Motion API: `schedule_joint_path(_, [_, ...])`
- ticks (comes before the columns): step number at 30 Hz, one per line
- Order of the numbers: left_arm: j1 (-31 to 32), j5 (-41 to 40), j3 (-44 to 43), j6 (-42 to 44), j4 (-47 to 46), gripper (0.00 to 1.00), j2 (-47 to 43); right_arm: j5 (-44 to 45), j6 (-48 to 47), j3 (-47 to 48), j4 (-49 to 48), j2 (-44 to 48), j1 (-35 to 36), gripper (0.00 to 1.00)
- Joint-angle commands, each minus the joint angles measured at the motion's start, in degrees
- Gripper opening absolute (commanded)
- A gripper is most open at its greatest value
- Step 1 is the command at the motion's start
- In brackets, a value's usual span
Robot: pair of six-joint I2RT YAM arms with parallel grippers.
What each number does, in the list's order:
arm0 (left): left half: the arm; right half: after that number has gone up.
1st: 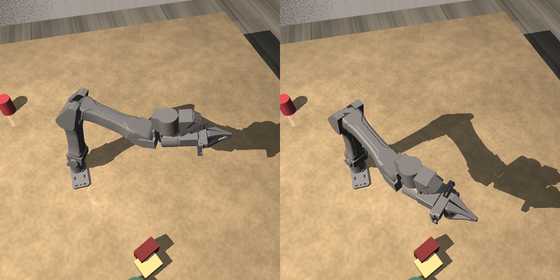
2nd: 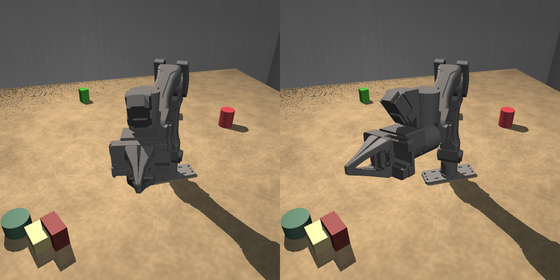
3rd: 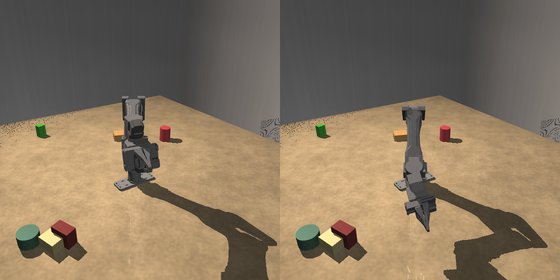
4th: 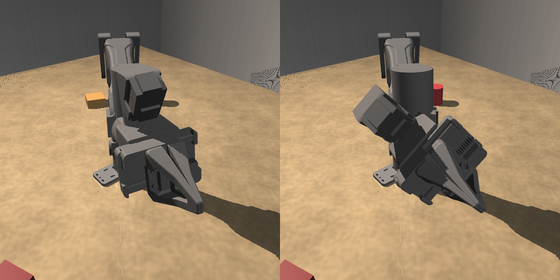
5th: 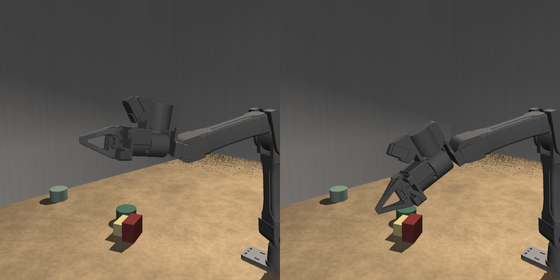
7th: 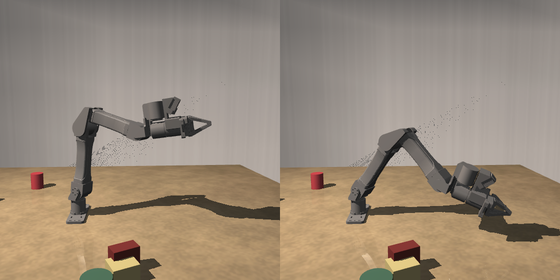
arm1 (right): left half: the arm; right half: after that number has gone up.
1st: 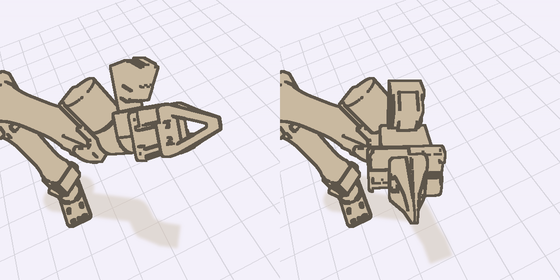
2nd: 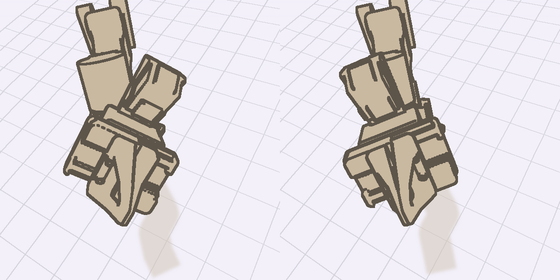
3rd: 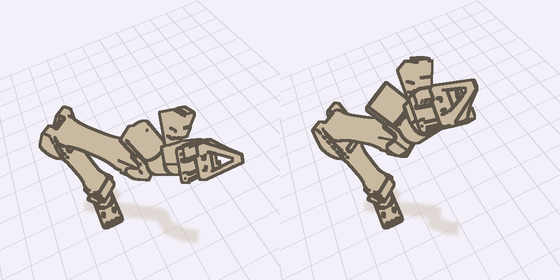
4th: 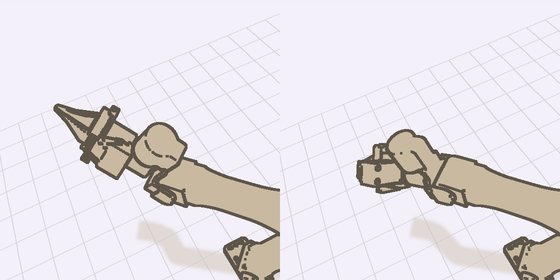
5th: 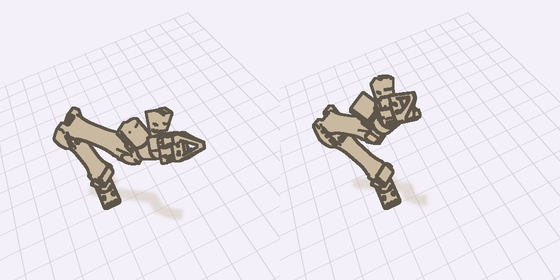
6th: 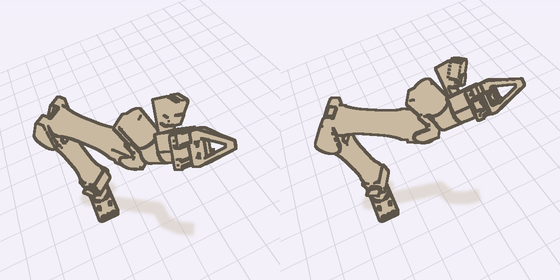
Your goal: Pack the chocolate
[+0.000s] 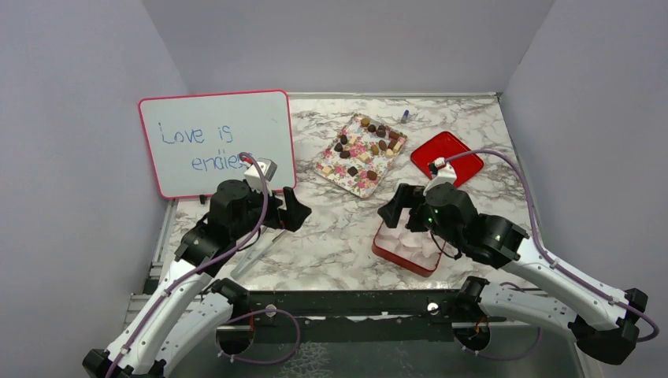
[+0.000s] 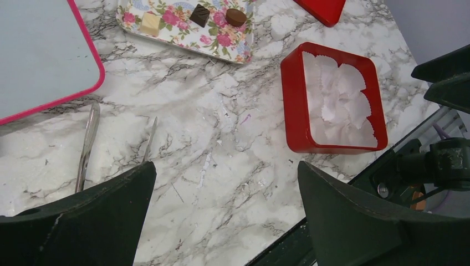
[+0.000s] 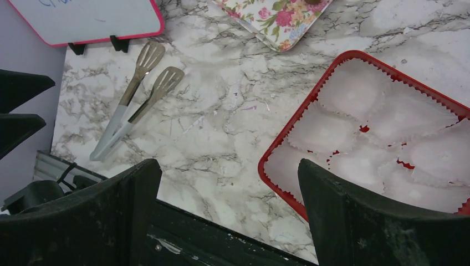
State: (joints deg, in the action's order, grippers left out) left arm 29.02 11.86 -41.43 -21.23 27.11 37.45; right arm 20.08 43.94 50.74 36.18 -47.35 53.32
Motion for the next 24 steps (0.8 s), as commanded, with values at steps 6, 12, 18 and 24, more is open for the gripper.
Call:
schedule_joint_path(6, [0.3, -9.4, 1.0, -4.0, -0.7, 0.99, 2.1, 2.4, -0.5, 1.5, 0.3, 1.1, 0.5, 1.00])
schedule_joint_path(12, [0.3, -17.6, 1.7, -9.5, -0.6, 0.99, 5.6, 3.9, -0.8, 2.0, 1.6, 1.8, 0.4, 1.00])
schedule_joint_path(18, [0.3, -17.7, 4.6, -14.6, -2.1, 0.96, 13.2, 1.6, -0.1, 1.3, -0.9, 2.6, 0.5, 1.00])
schedule_joint_path(24, [0.3, -16.5, 5.4, -15.7, -5.5, 0.93, 20.9, -0.2, -1.6, 1.3, -2.7, 1.8, 0.4, 1.00])
